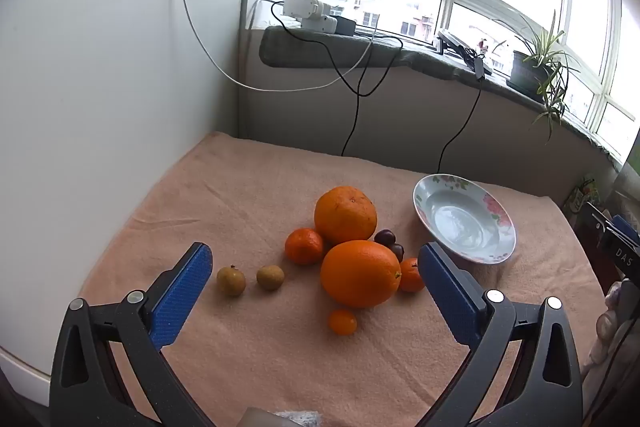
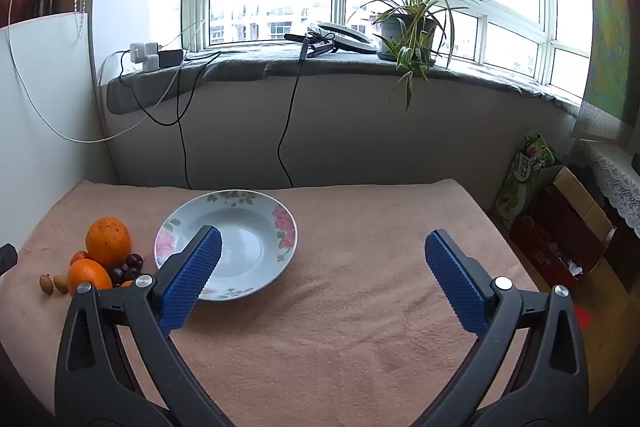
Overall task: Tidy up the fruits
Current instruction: 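Move the right gripper to the large smooth orange and close on it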
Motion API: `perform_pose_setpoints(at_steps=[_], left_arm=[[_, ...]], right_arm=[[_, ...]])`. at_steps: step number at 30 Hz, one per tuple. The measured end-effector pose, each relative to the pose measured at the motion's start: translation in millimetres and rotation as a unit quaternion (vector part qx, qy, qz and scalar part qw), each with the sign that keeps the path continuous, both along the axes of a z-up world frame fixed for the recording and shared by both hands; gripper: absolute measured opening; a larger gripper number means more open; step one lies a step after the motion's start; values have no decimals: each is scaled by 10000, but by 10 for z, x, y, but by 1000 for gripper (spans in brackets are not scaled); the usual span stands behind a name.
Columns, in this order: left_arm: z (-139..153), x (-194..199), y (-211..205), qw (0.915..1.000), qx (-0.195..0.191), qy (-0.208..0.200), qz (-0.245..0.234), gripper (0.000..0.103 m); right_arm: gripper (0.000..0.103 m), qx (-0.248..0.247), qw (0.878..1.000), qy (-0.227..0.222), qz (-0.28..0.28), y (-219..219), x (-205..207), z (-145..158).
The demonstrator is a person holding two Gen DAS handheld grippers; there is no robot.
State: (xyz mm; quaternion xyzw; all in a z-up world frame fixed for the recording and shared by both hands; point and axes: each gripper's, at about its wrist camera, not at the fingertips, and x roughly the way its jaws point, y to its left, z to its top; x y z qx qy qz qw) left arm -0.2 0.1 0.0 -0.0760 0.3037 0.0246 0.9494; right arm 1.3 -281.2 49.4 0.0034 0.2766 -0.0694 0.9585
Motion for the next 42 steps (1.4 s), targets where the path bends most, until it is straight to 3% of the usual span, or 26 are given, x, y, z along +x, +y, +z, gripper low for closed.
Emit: perform_pose_setpoints(at_steps=[9,15,20,23,27,32,36,42], left_arm=[[-32,28,39,9998,-145,135,22,102],[-195,95,106,9982,-477,316,-165,102],[-349,172,129,9946,-793,577,-345,95],[-426,205,100,9921,-945,676,-464,92],[-535,251,101,9879,-1168,824,-598,89],[-631,304,97,9838,-1326,958,-733,83],[-681,335,105,9808,-1430,1039,-821,76],[-712,390,64,9782,-1491,1057,-988,75]], right_arm=[[103,249,9995,63,200,1,59,-78],[103,760,9928,360,857,90,192,-234],[103,1116,9809,606,1476,300,300,-354],[103,1301,9706,790,1862,462,375,-418],[102,1722,9478,1195,2402,663,515,-519],[94,1911,9257,1620,2834,924,671,-623],[93,1944,9044,1903,3286,1184,738,-675],[86,2016,8768,2296,3714,1520,875,-771]])
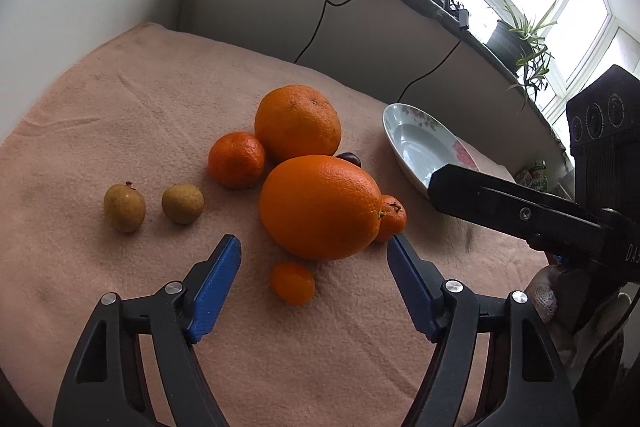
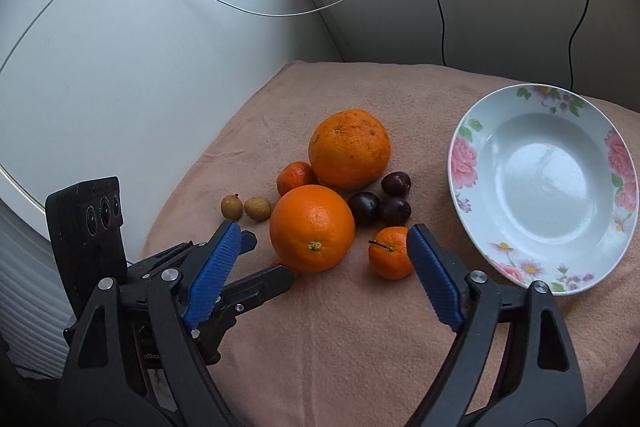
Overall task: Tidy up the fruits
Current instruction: 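Move the right gripper to the large smooth orange and close on it, then lift the orange with the right gripper into the floral bowl and open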
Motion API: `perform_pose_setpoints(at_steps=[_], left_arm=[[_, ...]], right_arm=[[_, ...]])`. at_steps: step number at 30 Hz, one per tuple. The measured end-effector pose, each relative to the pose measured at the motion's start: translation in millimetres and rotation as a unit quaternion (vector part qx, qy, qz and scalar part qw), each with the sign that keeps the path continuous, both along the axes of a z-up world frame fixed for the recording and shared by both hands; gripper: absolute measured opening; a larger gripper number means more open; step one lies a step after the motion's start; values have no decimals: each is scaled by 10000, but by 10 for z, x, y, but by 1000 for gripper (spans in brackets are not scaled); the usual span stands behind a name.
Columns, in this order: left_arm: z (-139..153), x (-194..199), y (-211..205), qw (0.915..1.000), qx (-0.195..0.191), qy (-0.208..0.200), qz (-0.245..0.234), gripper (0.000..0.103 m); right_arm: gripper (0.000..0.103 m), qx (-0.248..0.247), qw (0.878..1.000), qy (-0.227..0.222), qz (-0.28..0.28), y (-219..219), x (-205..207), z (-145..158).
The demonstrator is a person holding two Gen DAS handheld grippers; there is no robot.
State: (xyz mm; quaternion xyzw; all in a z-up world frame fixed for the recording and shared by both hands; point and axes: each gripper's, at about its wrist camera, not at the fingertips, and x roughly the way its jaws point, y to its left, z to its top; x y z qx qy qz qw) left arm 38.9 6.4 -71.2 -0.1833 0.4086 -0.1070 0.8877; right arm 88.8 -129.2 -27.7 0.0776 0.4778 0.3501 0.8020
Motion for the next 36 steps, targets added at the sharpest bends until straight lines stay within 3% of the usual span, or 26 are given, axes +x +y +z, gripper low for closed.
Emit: perform_pose_setpoints(at_steps=[10,12,19,23,36], left_arm=[[-69,70,-20,10000,-41,84,-8,71],[-72,89,-21,10000,-43,83,-5,71],[-101,91,-18,9999,-98,82,-85,71],[-135,116,-21,9996,-187,136,-169,68],[-98,117,-77,9997,-5,90,-229,66]], right_arm=[[80,-121,9983,451,341,300,157,-226],[71,-123,9977,537,402,355,194,-286],[70,-184,9964,697,443,403,255,-373],[65,-250,9958,727,487,418,282,-433],[64,-221,9969,601,453,368,224,-385]])
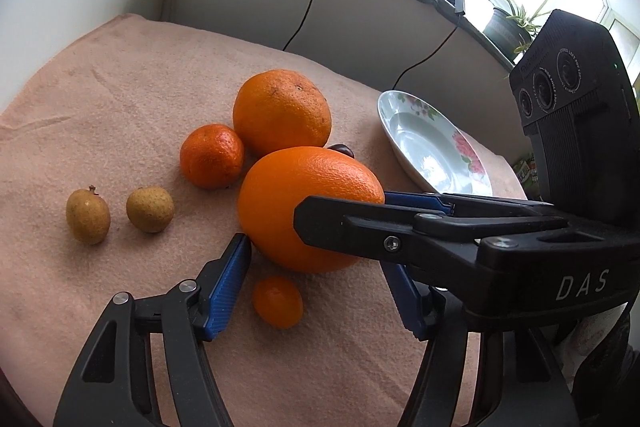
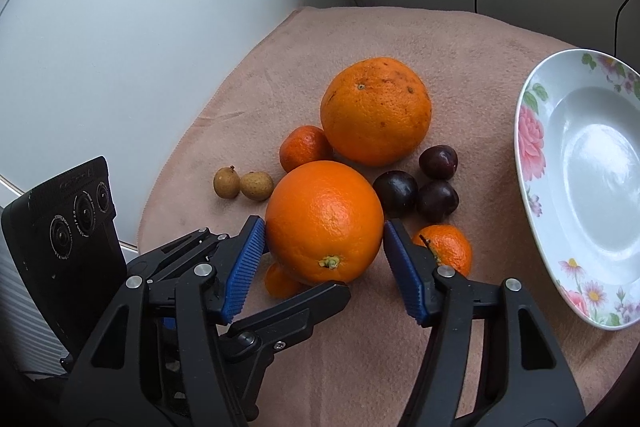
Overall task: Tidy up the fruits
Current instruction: 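Lift the orange with the right gripper into the floral bowl and open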
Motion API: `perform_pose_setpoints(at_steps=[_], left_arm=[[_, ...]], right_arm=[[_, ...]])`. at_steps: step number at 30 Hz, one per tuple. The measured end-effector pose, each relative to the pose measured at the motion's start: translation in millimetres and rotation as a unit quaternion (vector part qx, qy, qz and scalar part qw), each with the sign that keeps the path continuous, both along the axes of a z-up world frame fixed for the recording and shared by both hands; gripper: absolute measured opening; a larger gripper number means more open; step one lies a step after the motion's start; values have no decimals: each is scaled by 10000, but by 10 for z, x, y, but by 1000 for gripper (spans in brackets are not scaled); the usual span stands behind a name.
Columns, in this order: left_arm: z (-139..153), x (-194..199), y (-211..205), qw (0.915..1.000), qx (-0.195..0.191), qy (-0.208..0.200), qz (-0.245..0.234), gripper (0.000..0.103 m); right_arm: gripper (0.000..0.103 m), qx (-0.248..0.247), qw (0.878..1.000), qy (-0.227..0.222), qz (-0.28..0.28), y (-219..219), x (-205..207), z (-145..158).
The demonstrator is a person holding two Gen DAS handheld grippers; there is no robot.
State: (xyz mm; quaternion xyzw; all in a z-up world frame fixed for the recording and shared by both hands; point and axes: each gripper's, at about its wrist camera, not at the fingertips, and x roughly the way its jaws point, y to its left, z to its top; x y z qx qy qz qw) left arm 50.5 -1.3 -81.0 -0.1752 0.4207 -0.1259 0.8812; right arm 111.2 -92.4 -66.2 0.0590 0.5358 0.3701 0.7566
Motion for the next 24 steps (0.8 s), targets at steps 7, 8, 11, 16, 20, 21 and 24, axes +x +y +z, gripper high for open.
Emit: perform_pose_setpoints(at_steps=[7,8,11,16,20,21,24], left_arm=[[107,-34,-67,9999,21,-96,26,66],[129,-43,-78,9999,34,-128,20,66],[181,-43,-121,9998,17,-188,-38,66],[260,-4,-281,9993,24,-287,-232,66],[300,66,-443,9985,39,-353,-418,66],[310,84,-484,9982,43,-366,-464,66],[323,131,-613,9975,50,-392,-588,66]], right_arm=[[64,80,9998,-165,-55,-106,-80,137],[64,87,9997,-203,-72,-132,-90,164],[64,92,9993,-309,-172,-236,-125,253],[64,101,9982,-456,-364,-475,-164,365],[64,113,9971,-504,-560,-679,-173,430],[64,116,9968,-516,-607,-733,-176,444],[64,131,9957,-528,-749,-899,-158,464]])
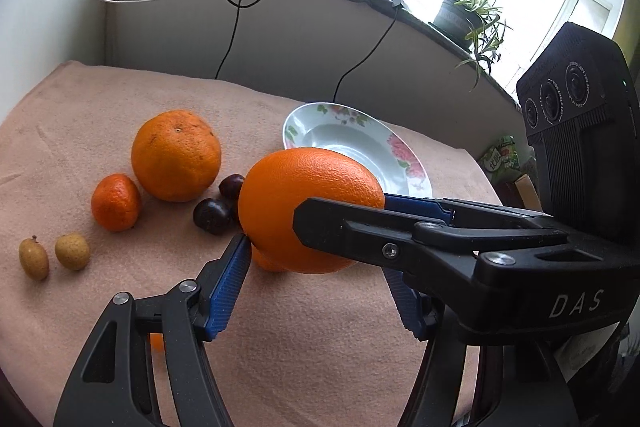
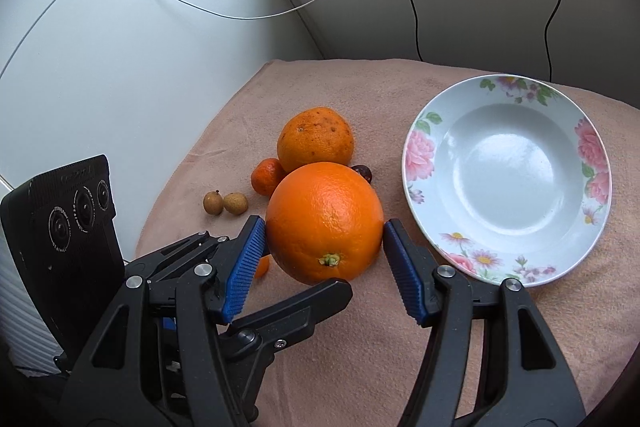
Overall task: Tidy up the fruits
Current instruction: 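Lift the orange with the right gripper into the floral bowl and open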
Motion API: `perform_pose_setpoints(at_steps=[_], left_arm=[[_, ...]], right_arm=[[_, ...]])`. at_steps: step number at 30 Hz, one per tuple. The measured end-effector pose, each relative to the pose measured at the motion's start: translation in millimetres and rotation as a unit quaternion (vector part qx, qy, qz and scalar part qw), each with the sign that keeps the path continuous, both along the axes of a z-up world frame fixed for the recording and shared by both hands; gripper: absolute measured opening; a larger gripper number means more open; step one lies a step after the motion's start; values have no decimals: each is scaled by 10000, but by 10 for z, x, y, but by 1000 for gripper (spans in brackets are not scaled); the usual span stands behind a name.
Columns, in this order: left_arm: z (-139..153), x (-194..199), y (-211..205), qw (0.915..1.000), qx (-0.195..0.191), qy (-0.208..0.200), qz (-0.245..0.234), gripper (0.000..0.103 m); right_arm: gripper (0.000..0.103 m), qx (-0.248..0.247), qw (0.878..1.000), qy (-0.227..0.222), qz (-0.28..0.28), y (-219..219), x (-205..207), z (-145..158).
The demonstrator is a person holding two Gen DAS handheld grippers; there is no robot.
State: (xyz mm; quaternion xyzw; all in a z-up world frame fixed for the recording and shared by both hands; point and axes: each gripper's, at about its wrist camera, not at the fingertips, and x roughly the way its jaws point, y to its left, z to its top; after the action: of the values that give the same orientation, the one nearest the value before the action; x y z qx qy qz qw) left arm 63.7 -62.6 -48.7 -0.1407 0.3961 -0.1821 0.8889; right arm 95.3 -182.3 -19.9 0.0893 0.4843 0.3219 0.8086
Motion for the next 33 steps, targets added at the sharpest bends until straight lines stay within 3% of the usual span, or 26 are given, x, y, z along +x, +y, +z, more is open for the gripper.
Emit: perform_pose_setpoints(at_steps=[11,27,31,33], left_arm=[[1,167,-389,9993,156,-49,-347,66],[-16,301,-521,9985,203,28,-509,66],[62,270,-512,9984,244,-150,-486,64],[108,244,-496,9981,284,-241,-482,64]], right_arm=[[64,223,9986,153,-444,-410,109,-61],[64,307,9970,246,-660,-627,136,-90],[67,-41,9951,-140,-977,-718,133,13],[73,-29,9939,-269,-1071,-791,119,77]])
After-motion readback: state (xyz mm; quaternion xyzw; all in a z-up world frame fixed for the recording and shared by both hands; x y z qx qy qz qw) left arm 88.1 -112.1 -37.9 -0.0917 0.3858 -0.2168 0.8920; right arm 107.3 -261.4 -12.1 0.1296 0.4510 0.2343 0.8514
